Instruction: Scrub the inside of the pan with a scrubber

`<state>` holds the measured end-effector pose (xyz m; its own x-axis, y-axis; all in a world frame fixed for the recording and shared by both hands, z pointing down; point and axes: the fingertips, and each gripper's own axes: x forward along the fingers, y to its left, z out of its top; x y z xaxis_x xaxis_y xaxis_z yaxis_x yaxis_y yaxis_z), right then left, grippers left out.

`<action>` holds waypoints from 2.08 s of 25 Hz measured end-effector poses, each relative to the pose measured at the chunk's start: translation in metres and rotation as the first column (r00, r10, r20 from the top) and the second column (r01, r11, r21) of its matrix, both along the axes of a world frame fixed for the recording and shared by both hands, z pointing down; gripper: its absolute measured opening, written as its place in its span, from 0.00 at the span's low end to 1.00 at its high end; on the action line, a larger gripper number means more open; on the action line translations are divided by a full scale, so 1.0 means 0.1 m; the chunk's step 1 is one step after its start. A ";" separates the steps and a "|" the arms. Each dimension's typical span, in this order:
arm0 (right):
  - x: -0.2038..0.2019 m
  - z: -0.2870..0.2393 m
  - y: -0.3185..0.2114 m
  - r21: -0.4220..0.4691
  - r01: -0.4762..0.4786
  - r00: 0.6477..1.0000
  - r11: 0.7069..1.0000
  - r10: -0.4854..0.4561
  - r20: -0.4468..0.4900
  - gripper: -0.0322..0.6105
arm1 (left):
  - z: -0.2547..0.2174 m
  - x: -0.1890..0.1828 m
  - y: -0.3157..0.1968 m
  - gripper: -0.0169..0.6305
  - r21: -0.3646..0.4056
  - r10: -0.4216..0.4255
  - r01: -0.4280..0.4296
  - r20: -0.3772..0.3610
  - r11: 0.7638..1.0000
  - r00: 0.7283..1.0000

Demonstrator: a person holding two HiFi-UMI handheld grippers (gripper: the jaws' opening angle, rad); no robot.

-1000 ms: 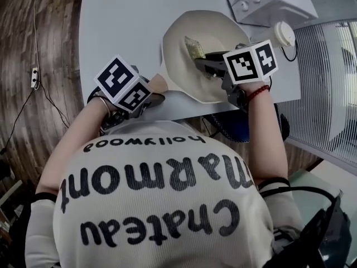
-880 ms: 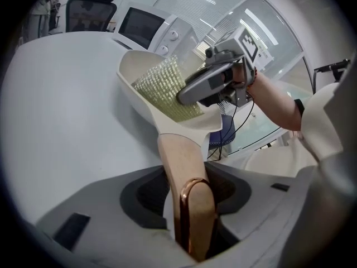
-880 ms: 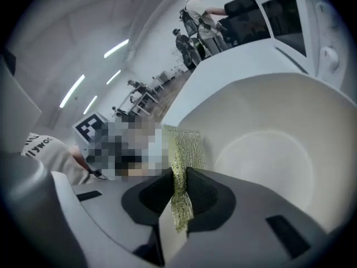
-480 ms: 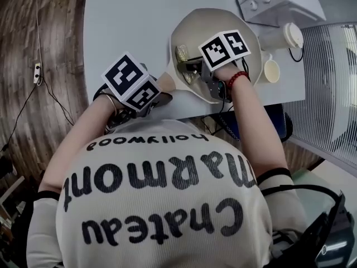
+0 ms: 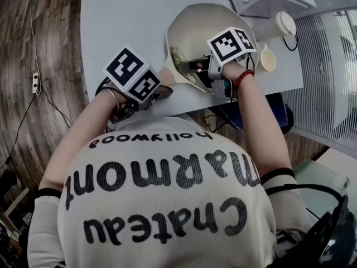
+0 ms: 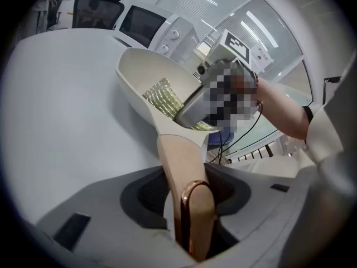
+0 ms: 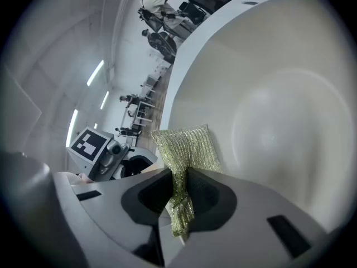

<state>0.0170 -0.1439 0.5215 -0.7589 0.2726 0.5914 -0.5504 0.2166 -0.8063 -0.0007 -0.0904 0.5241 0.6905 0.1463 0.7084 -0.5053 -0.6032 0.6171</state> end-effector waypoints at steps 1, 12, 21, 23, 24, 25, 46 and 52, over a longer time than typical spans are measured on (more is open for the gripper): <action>0.00 -0.01 0.01 0.002 -0.004 1.000 1.000 0.004 -0.011 0.16 | 0.00 -0.02 -0.02 0.30 -0.001 0.001 -0.001 0.004 1.000 1.000; 0.27 0.11 0.09 0.025 -0.039 0.978 0.999 0.044 -0.203 0.16 | -0.02 0.04 -0.03 0.29 0.025 0.017 -0.017 0.022 1.000 1.000; 0.70 0.25 0.30 -0.043 0.061 0.890 0.997 -0.074 -0.450 0.16 | 0.00 0.03 -0.03 0.30 0.055 0.042 -0.043 0.021 0.998 0.999; 0.78 0.25 0.33 -0.044 0.061 0.877 0.997 -0.075 -0.475 0.16 | 0.00 0.02 -0.04 0.30 0.058 0.049 -0.050 0.018 0.997 0.999; 0.81 0.24 0.33 -0.042 0.060 0.871 0.997 -0.073 -0.486 0.16 | 0.00 0.02 -0.05 0.30 0.058 0.051 -0.052 0.016 0.997 0.999; 0.85 0.24 0.33 -0.039 0.060 0.865 0.997 -0.072 -0.496 0.16 | 0.00 0.02 -0.05 0.30 0.057 0.053 -0.054 0.015 0.997 0.998; 2.02 0.35 -0.01 0.050 0.335 0.498 0.941 -0.131 -0.857 0.16 | 0.01 0.02 -0.05 0.32 0.057 0.090 -0.090 0.012 0.994 0.996; 2.15 0.36 -0.13 0.082 0.336 0.478 0.938 -0.095 -0.873 0.16 | 0.04 0.01 -0.02 0.32 0.049 0.101 -0.102 0.006 0.994 0.995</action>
